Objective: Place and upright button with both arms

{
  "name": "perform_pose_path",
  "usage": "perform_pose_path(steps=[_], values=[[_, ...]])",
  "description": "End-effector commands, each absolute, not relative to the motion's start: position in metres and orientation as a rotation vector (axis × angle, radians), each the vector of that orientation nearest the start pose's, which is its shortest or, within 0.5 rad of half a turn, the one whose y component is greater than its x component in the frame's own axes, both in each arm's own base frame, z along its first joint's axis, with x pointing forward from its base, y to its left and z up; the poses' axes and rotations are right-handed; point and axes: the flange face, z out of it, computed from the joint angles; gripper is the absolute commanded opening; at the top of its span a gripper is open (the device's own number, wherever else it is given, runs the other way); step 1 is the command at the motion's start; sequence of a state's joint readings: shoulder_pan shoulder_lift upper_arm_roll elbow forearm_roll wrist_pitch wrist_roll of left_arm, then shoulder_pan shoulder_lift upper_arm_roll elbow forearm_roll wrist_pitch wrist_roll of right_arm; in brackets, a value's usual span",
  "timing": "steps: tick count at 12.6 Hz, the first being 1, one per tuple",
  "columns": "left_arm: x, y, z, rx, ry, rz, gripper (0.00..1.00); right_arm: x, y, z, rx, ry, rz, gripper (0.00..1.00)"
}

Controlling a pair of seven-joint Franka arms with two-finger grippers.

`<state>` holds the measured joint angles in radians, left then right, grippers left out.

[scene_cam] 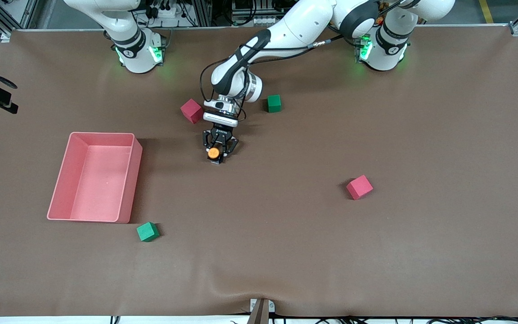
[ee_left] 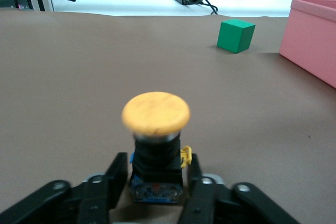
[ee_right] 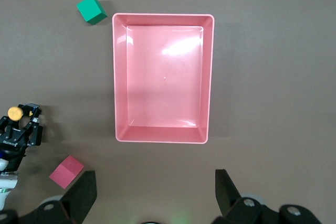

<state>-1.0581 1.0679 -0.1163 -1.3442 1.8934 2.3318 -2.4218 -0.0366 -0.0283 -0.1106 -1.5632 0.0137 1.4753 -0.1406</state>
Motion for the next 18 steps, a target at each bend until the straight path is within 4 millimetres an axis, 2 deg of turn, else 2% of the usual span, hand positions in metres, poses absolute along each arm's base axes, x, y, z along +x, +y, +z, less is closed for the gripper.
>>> perform_pose_path(steps=[1, 3, 5, 7, 9, 10, 11, 12, 13, 14, 16, 18], values=[[0.312, -0.679, 0.105, -2.929, 0.188, -1.840, 1.00, 0.530, -0.080, 0.636, -3.106, 0.005, 0.084, 1.00], [0.294, -0.700, 0.150, -2.966, -0.091, -1.781, 1.00, 0.530, -0.080, 0.636, -3.106, 0.005, 0.084, 1.00], [0.295, -0.712, 0.230, -3.046, -0.406, -1.614, 1.00, 0.530, -0.080, 0.636, -3.106, 0.005, 0.084, 1.00], [0.304, -0.711, 0.304, -3.106, -0.517, -1.381, 1.00, 0.530, -0.080, 0.636, -3.107, 0.005, 0.081, 1.00], [0.340, -0.688, 0.406, -3.197, -0.636, -1.140, 1.00, 0.530, -0.080, 0.636, -3.105, 0.004, 0.081, 1.00], [0.369, -0.663, 0.464, -3.252, -0.721, -1.027, 1.00, 0.530, -0.080, 0.636, -3.105, 0.004, 0.081, 1.00], [0.398, -0.630, 0.521, -3.303, -0.727, -0.969, 1.00, 0.530, -0.080, 0.636, -3.105, 0.004, 0.081, 1.00], [0.430, -0.594, 0.558, -3.344, -0.698, -0.900, 1.00, 0.531, -0.079, 0.636, -3.105, 0.002, 0.083, 1.00], [0.466, -0.554, 0.582, -3.373, -0.700, -0.826, 1.00, 0.530, -0.079, 0.636, -3.105, 0.002, 0.081, 1.00], [0.497, -0.515, 0.598, -3.382, -0.686, -0.774, 1.00, 0.531, -0.079, 0.636, -3.105, 0.002, 0.083, 1.00], [0.544, -0.439, 0.606, -3.277, -0.630, -0.703, 1.00, 0.531, -0.079, 0.636, -3.105, 0.002, 0.083, 1.00], [0.579, -0.366, 0.622, -3.186, -0.728, -0.690, 1.00, 0.531, -0.079, 0.636, -3.106, 0.002, 0.084, 1.00]])
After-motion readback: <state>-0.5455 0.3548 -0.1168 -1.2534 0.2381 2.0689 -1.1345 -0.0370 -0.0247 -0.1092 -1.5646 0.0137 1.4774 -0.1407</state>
